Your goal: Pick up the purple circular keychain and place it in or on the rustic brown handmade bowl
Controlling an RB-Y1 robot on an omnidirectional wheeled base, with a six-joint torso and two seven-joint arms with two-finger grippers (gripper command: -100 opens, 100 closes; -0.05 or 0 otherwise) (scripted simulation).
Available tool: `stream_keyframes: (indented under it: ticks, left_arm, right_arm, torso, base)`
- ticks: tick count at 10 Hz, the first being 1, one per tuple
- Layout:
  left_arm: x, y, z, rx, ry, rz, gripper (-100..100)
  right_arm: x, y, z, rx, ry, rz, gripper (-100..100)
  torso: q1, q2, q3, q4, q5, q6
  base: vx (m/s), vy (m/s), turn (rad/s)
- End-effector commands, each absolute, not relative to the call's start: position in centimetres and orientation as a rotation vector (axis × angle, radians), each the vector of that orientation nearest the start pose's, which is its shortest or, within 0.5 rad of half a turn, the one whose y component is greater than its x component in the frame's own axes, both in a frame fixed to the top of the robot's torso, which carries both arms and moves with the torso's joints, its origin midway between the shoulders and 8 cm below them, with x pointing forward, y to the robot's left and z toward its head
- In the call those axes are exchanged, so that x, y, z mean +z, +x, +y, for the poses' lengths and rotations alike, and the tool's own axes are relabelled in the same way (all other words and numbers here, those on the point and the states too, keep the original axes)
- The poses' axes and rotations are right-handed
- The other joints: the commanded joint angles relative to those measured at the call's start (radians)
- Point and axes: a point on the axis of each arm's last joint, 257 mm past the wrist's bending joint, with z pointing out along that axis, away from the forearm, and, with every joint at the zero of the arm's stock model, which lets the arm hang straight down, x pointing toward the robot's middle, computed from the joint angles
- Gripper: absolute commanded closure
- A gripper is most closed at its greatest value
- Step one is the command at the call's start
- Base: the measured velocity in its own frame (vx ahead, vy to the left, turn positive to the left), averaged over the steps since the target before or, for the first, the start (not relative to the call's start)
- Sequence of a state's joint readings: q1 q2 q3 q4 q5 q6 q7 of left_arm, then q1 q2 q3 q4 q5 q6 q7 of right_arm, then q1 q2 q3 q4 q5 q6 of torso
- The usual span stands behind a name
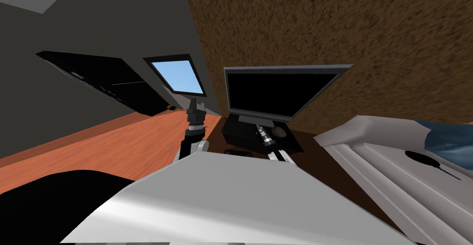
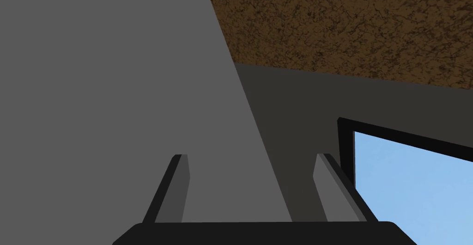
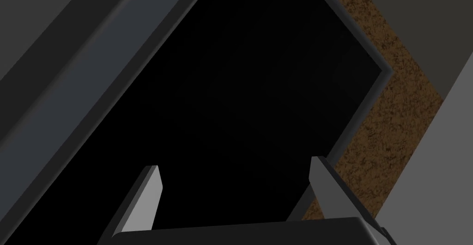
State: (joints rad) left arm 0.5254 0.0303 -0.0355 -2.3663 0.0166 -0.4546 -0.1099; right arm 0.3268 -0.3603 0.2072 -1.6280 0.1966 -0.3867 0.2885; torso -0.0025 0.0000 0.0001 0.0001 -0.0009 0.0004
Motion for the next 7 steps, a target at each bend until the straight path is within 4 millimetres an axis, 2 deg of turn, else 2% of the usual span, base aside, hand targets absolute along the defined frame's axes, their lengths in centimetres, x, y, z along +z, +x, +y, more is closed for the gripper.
stream_keyframes:
  ticks: [1, 6, 7]
  left_arm:
    - [4.5, 33.4, 26.6, -1.244, -0.595, 0.641, 0]
    - [4.5, 33.4, 26.6, -1.244, -0.595, 0.641, 0]
    - [4.5, 33.4, 26.6, -1.244, -0.595, 0.641, 0]
  right_arm:
    - [-30.1, 41.7, -21.5, 0.830, 0.358, 1.624, -100]
    - [-35.9, 40.4, -22.1, 0.738, 0.260, 1.773, -100]
    - [-36.1, 40.4, -22.2, 0.735, 0.262, 1.777, -100]
  torso:
    - [0.000, 0.000, 0.000, 0.000, 0.000, 0.000]
    - [-0.004, 0.000, 0.000, 0.000, -0.001, 0.000]
    - [-0.002, 0.000, 0.000, 0.000, 0.000, 0.000]
  base:
    - [-0.023, -0.039, 0.094]
    - [-0.028, -0.070, 0.104]
    - [-0.004, -0.022, -0.006]
